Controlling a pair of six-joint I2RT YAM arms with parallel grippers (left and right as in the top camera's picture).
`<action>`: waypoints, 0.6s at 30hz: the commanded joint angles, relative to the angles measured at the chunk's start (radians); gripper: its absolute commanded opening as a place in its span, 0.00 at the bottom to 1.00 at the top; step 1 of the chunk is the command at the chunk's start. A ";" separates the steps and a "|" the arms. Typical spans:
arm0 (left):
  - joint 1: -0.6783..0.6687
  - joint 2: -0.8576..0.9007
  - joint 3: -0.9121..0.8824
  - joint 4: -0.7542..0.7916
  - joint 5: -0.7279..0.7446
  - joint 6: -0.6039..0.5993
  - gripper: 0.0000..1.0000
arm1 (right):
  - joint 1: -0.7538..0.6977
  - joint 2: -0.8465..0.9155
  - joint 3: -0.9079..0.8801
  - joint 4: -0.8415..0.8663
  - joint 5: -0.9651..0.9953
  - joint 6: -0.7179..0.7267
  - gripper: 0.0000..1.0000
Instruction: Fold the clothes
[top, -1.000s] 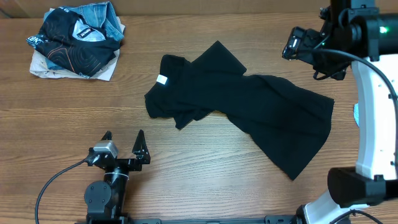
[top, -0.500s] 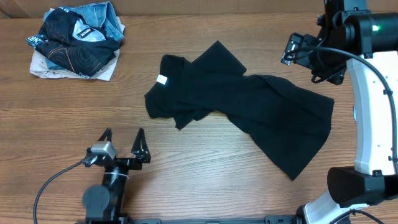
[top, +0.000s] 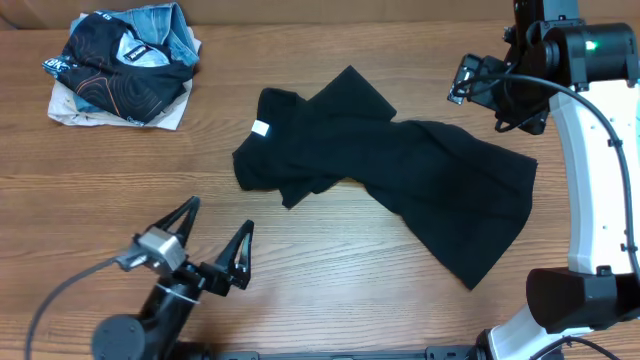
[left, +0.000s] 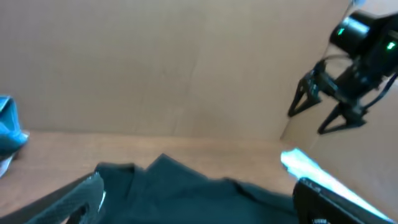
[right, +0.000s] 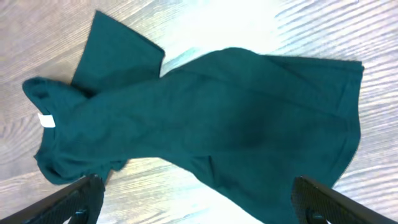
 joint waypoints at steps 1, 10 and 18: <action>-0.003 0.193 0.239 -0.189 -0.030 0.118 1.00 | -0.005 -0.012 0.000 0.010 -0.002 0.016 1.00; -0.003 0.561 0.404 -0.206 0.283 0.071 1.00 | -0.005 -0.012 0.000 0.005 -0.001 0.031 1.00; -0.176 0.780 0.478 -0.433 -0.079 0.007 1.00 | -0.005 -0.012 0.000 0.007 -0.001 0.031 1.00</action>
